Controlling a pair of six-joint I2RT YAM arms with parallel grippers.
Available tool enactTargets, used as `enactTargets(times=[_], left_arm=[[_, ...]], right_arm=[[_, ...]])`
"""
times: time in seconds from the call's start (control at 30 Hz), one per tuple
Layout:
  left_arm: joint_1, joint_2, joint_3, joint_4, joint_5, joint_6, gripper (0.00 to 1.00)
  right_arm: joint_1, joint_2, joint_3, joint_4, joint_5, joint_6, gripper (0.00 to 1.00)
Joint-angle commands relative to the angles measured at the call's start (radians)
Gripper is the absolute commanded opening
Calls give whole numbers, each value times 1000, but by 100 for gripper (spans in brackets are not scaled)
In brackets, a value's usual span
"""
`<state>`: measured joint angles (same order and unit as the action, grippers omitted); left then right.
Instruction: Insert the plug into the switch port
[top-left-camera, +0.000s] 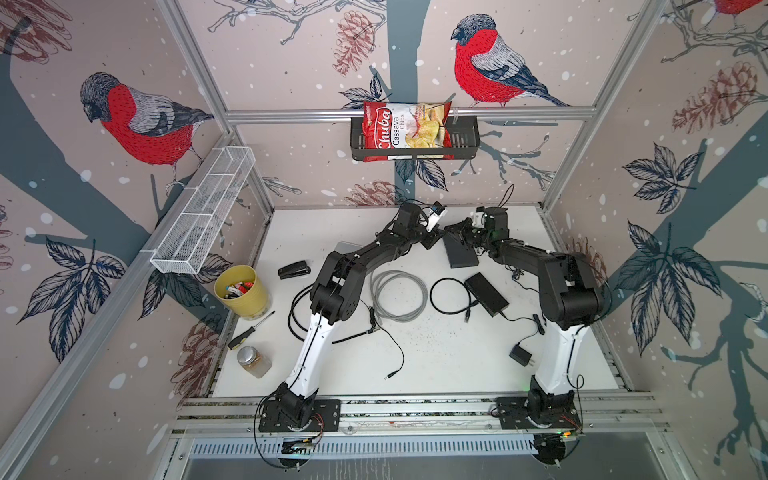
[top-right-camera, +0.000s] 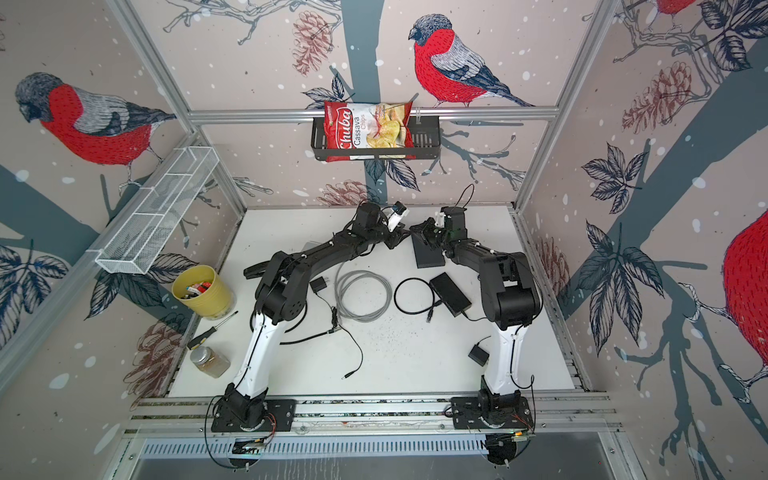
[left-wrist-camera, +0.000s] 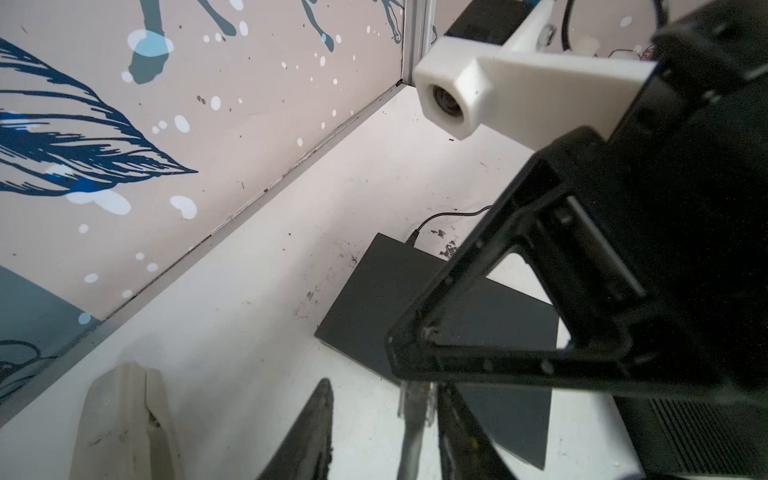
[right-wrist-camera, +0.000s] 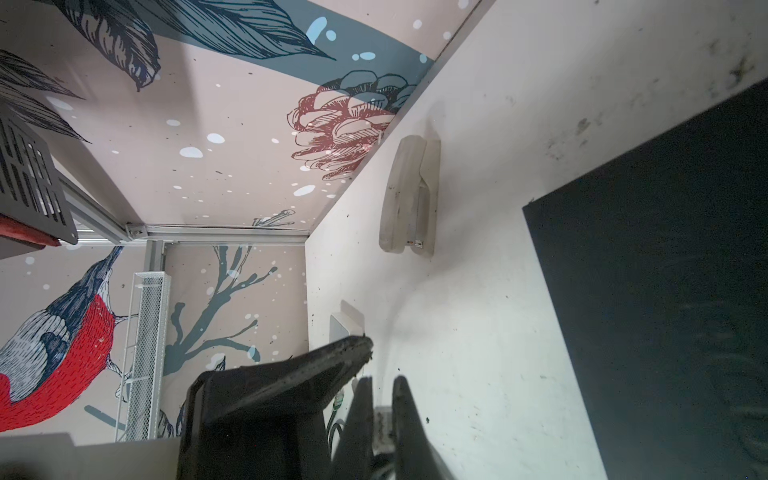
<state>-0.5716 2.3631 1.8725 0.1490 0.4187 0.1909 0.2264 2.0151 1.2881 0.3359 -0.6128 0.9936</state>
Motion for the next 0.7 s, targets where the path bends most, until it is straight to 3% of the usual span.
enactTargets(times=[0.0, 0.33, 0.67], left_arm=[[3, -1, 3, 14, 20, -3, 40], [37, -22, -44, 50, 152, -32, 24], [36, -16, -30, 38, 181, -22, 17]], right_arm=[[2, -6, -4, 12, -24, -8, 5], [3, -11, -13, 30, -30, -2, 4], [4, -4, -24, 66, -47, 22, 4]])
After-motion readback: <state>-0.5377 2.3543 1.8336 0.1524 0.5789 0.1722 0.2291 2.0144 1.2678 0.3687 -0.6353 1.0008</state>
